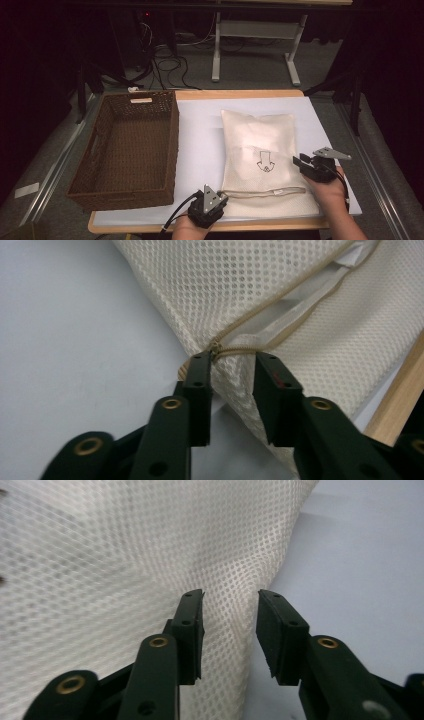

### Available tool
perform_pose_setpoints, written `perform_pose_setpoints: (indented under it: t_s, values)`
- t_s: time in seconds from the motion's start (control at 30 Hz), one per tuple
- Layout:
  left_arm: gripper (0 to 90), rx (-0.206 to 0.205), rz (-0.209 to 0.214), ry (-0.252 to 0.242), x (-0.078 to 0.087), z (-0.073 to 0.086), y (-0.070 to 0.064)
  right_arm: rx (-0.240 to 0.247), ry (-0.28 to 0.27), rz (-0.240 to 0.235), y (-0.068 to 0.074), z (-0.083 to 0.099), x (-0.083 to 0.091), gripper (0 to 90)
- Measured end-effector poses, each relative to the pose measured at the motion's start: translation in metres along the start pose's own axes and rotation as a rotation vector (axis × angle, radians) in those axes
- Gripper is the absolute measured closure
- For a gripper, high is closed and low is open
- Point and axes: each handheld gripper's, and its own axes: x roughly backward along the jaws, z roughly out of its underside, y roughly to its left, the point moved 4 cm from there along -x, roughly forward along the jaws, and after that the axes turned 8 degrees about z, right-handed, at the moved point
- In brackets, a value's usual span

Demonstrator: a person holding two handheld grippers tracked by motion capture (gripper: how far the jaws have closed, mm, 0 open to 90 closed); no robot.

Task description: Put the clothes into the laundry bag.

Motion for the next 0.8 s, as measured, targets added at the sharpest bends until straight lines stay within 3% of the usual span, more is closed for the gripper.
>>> perform_pose_setpoints:
  t_s: [0.07,0.13,0.23,0.4,0.5,0.57,0.63,0.73,0.8]
  values:
    - [63.3,0.004,-0.011,-0.013,0.003,-0.002,0.002,-0.019,-0.023,-0.015,0.001,0.0,0.007,59.7]
    - [57.2,-0.003,-0.049,-0.042,0.007,-0.004,0.005,-0.027,-0.057,-0.023,0.003,-0.002,0.015,54.9]
    - [49.4,-0.007,-0.094,-0.089,0.016,-0.01,0.012,-0.004,-0.119,-0.042,0.009,-0.005,0.03,49.4]
    - [32.3,-0.007,-0.112,-0.185,0.032,-0.022,0.017,0.029,-0.191,-0.077,0.03,-0.01,0.059,32.6]
    - [18.0,-0.064,-0.121,-0.219,0.038,-0.028,0.009,0.05,-0.206,-0.11,0.043,-0.009,0.074,15.3]
    - [8.9,-0.111,-0.137,-0.208,0.04,-0.031,0.005,0.078,-0.209,-0.098,0.052,-0.006,0.081,4.2]
    - [0.0,-0.125,-0.128,-0.216,0.042,-0.034,0.002,0.092,-0.21,-0.127,0.061,-0.002,0.09,0.6]
    - [0.0,-0.117,-0.114,-0.227,0.046,-0.035,0.002,0.104,-0.243,-0.156,0.07,-0.001,0.101,0.5]
    - [0.0,-0.117,-0.118,-0.228,0.046,-0.034,0.003,0.128,-0.254,-0.147,0.075,-0.001,0.104,0.5]
